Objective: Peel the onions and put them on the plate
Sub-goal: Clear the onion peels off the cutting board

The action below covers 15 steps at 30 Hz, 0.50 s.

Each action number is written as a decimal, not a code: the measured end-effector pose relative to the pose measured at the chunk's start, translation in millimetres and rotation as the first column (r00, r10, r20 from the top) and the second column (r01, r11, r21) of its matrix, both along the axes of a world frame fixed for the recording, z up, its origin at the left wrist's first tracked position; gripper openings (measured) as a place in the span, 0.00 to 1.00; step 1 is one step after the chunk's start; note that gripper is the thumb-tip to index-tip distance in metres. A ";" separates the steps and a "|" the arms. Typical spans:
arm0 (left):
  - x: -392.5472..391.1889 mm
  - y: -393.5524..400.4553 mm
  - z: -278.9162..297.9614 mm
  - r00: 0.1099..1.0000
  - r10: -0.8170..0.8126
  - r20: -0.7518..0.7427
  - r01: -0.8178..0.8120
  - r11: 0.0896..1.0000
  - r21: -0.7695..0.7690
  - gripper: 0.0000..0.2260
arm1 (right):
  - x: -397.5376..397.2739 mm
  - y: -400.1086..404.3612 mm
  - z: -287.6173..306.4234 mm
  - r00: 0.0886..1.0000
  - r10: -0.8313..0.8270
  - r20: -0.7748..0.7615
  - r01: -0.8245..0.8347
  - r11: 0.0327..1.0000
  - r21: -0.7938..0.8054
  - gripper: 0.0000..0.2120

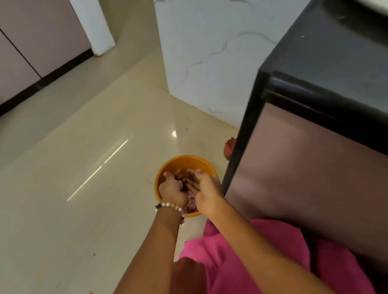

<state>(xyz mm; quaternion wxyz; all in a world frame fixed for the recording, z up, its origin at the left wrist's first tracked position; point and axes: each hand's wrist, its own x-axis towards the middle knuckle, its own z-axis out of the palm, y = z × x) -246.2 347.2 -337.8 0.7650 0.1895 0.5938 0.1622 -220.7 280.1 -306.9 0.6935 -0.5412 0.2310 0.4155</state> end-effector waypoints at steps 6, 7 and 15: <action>32.8 52.5 -55.4 0.992 -0.115 0.055 0.123 0.976 -0.181 0.36 | 48.7 36.9 -69.4 0.976 0.212 0.048 -0.200 0.962 -0.187 0.11; 35.1 56.5 -58.6 0.985 -0.157 0.068 0.167 0.967 -0.193 0.36 | 52.8 40.0 -81.8 0.962 0.266 0.064 -0.244 0.940 -0.240 0.10; 42.0 70.3 -113.4 0.673 -0.372 -0.639 0.653 0.705 0.277 0.07 | 64.5 59.8 -124.6 0.732 0.561 0.387 -0.176 0.704 -0.688 0.04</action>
